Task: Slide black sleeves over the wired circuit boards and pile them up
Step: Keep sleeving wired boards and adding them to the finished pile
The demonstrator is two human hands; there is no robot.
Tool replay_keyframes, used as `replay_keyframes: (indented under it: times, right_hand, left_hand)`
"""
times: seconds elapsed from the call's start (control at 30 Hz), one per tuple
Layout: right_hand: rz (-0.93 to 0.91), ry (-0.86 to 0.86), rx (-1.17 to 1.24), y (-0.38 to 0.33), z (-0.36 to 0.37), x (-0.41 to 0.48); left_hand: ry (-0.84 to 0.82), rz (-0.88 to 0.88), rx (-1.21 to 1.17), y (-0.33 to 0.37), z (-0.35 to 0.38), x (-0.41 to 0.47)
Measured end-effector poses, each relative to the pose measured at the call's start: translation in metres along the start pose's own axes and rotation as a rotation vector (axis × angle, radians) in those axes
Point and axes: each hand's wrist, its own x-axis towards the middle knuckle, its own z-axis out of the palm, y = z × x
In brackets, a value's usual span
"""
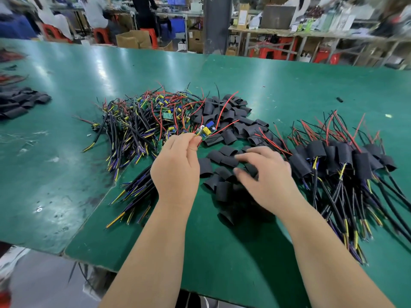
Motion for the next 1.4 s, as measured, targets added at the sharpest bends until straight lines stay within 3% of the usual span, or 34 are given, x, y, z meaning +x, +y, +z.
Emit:
replay_keyframes:
  times: [0.13,0.3,0.43,0.73,0.83,0.9,0.97,1.03,1.1,1.27,1.4]
  right_hand:
    - [0.267,-0.132,-0.201,0.014,0.001,0.007]
    - [0.33,0.0,-0.223,0.015,0.009,0.02]
    - [0.225,-0.173,-0.416,0.017,0.016,0.02]
    - [0.074,0.093,-0.279,0.01,0.02,0.022]
    - [0.083,0.251,-0.025,0.006,0.012,0.022]
    - [0.244,0.305,0.342,0.006,0.007,0.023]
    - [0.434,0.258,0.863,0.006,0.002,0.023]
    - [0.536,0.15,1.177,0.01,-0.001,0.021]
    - [0.542,0.119,1.294,0.014,-0.003,0.022]
    - [0.546,0.25,1.646,0.015,-0.011,0.025]
    - [0.572,0.254,1.722,0.022,-0.015,0.026]
  left_hand:
    - [-0.004,0.02,-0.006,0.0,0.002,-0.001]
    - [-0.003,0.046,-0.015,-0.001,0.002,-0.002]
    - [-0.015,0.059,-0.005,0.0,0.003,-0.003]
    - [-0.068,0.065,-0.021,0.0,0.003,-0.004]
    - [-0.077,0.078,-0.036,0.001,0.002,-0.003]
    - [-0.078,0.104,-0.063,0.002,0.001,-0.003]
    - [-0.084,0.131,-0.097,0.002,0.0,-0.003]
    - [-0.098,0.155,-0.131,0.001,0.0,-0.003]
    - [-0.114,0.171,-0.161,0.0,0.0,-0.003]
    - [-0.12,0.194,-0.209,-0.001,0.002,-0.003]
    - [-0.112,0.201,-0.242,-0.002,0.003,-0.003]
